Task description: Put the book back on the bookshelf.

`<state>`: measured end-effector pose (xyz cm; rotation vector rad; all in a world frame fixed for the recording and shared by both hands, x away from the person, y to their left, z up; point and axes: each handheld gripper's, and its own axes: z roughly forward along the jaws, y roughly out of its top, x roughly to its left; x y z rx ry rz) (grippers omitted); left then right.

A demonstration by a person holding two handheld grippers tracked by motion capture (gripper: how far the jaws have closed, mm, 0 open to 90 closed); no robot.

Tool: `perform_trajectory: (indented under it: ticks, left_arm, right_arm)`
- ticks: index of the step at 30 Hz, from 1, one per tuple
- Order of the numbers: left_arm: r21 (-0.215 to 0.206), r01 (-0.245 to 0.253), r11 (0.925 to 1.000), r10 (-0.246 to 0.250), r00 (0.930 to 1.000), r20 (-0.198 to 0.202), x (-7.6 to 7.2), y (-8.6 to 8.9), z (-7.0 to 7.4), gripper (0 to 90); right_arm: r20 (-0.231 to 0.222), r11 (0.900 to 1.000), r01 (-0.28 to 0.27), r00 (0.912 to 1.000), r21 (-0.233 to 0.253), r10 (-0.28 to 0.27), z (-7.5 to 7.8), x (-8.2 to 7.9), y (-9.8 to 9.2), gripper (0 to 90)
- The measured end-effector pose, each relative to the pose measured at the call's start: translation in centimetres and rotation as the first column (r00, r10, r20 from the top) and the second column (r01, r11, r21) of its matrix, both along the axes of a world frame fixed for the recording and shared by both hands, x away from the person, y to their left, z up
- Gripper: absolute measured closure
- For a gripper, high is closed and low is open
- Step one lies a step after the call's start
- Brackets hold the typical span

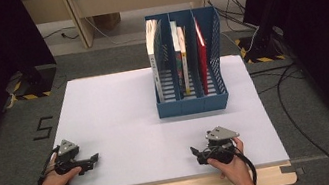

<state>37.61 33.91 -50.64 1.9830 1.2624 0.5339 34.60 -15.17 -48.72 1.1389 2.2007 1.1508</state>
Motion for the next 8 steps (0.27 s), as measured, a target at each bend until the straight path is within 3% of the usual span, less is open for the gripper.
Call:
perform_trajectory:
  ticks: [8]
  left_arm:
    - [-0.001,0.0,1.0,0.0,1.0,0.0,0.0,0.01,0.0,12.5]
  right_arm:
    - [-0.011,1.0,0.001,0.9999,-0.006,-0.001,-0.13,-0.34,-0.29,15.8]
